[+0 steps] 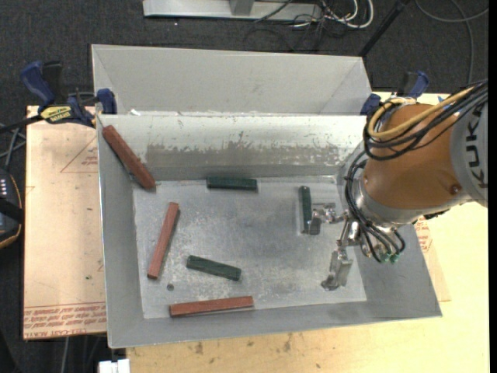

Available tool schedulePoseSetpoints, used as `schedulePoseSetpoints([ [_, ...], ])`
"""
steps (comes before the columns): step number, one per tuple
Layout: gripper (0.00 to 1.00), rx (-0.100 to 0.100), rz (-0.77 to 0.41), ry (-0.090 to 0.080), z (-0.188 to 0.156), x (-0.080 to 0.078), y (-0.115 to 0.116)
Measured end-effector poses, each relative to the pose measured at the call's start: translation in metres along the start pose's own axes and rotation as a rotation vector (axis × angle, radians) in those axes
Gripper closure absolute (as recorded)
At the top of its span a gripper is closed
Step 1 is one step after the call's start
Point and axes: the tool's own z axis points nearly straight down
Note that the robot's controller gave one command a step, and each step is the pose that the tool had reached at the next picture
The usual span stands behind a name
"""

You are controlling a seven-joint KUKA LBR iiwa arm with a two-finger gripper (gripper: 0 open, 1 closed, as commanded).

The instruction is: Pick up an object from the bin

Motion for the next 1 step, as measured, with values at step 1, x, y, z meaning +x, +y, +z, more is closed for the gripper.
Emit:
schedulePoseSetpoints([
  [1,0.0,0.0,-0.001,0.0,-0.0001,-0.0001,0.0002],
])
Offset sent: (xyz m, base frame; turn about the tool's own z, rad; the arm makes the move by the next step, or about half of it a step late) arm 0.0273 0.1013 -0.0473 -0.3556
